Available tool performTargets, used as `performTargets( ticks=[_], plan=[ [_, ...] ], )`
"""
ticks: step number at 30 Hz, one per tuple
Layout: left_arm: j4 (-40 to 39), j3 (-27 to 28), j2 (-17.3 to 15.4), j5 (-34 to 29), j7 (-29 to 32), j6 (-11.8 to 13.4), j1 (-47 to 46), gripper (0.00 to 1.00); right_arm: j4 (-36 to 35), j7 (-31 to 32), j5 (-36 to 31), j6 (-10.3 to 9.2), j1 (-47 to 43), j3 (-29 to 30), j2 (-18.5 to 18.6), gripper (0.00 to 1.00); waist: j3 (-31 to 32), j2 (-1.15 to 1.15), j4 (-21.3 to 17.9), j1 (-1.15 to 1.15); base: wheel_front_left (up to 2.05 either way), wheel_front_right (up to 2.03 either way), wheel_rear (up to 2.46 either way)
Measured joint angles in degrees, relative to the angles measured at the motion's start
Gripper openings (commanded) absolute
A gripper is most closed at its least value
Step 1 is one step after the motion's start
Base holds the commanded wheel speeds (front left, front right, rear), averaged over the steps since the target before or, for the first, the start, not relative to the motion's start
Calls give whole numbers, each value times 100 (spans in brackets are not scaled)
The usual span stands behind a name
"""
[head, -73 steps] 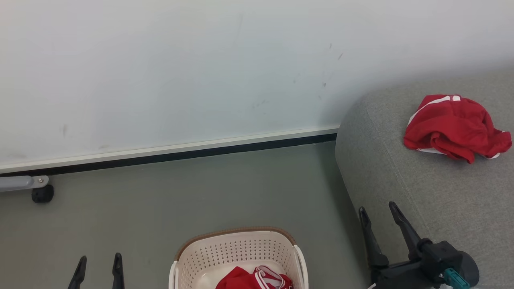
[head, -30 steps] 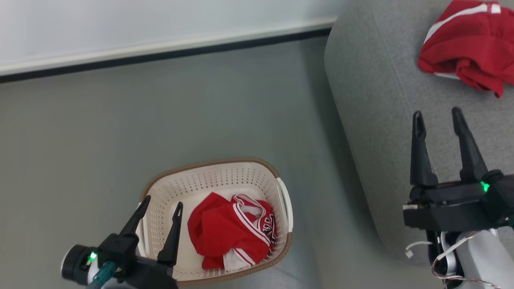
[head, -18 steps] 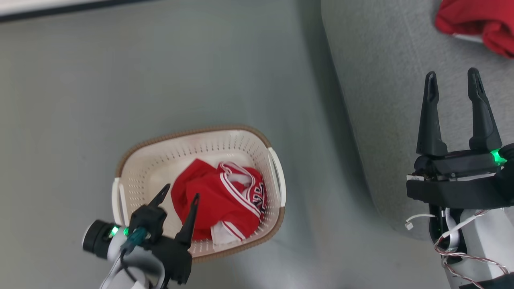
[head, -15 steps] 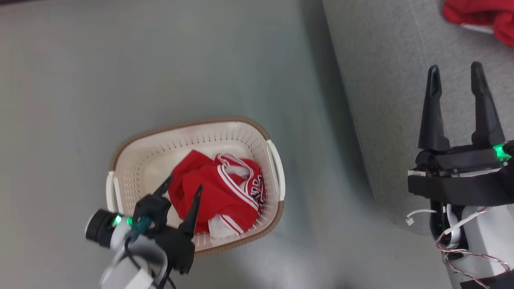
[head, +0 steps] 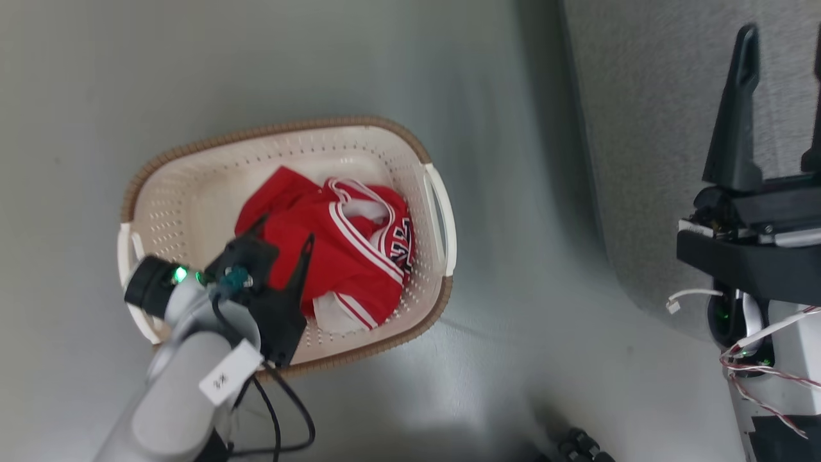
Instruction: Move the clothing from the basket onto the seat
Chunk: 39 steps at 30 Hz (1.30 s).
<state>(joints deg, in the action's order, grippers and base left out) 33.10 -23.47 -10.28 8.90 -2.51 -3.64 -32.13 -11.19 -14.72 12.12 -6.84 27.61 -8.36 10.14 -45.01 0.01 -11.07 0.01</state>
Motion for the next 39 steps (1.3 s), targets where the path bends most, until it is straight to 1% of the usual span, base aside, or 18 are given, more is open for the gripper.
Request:
performTargets(
  ticks=[5, 13, 16, 25, 30, 34, 35, 36, 38, 39],
  plan=[
    [324, -8, 0, -52, 48, -41, -397, 100, -130, -1, -74, -5, 248, 12, -33, 100, -421, 0, -30, 0, 0, 0, 0],
    [821, -14, 31, -52, 35, -48, -659, 100, -109, -1, -129, -5, 357, 34, -63, 100, -898, 0, -84, 1, 0, 0, 0],
    [992, -10, 23, -52, -15, -93, -734, 100, -108, -1, -157, -5, 357, 26, -89, 100, -978, 0, -103, 0, 0, 0, 0],
    [1393, 98, -127, -60, -63, -87, -1081, 100, -109, -1, -176, -3, 358, -54, -202, 100, -1106, -1, -206, -1, 0, 0, 0],
    [1526, 124, -114, -59, -70, -83, -1232, 100, -108, -1, -177, 5, 358, -44, -207, 100, -1178, -1, -259, -1, 0, 0, 0],
    [1693, 129, -35, -41, -113, -91, -1316, 100, -84, -1, -193, 14, 357, -33, -214, 100, -1224, -1, -300, 0, 0, 0, 0],
    [1713, 126, -23, -41, -114, -92, -1334, 69, -84, -1, -193, 15, 357, -33, -223, 100, -1230, -1, -305, -1, 0, 0, 0],
    [1753, 120, -15, -41, -114, -97, -1352, 42, -81, -1, -196, 25, 357, -33, -233, 100, -1236, -1, -310, -1, 0, 0, 0],
    [1857, 86, -10, -41, -148, -110, -1360, 0, -58, -1, -201, 27, 357, -29, -248, 100, -1251, -1, -320, -1, 0, 0, 0],
    [1866, 68, -2, -41, -185, -151, -1361, 0, -38, -1, -202, 29, 358, -24, -254, 100, -1252, -1, -321, -1, 0, 0, 0]
  ],
)
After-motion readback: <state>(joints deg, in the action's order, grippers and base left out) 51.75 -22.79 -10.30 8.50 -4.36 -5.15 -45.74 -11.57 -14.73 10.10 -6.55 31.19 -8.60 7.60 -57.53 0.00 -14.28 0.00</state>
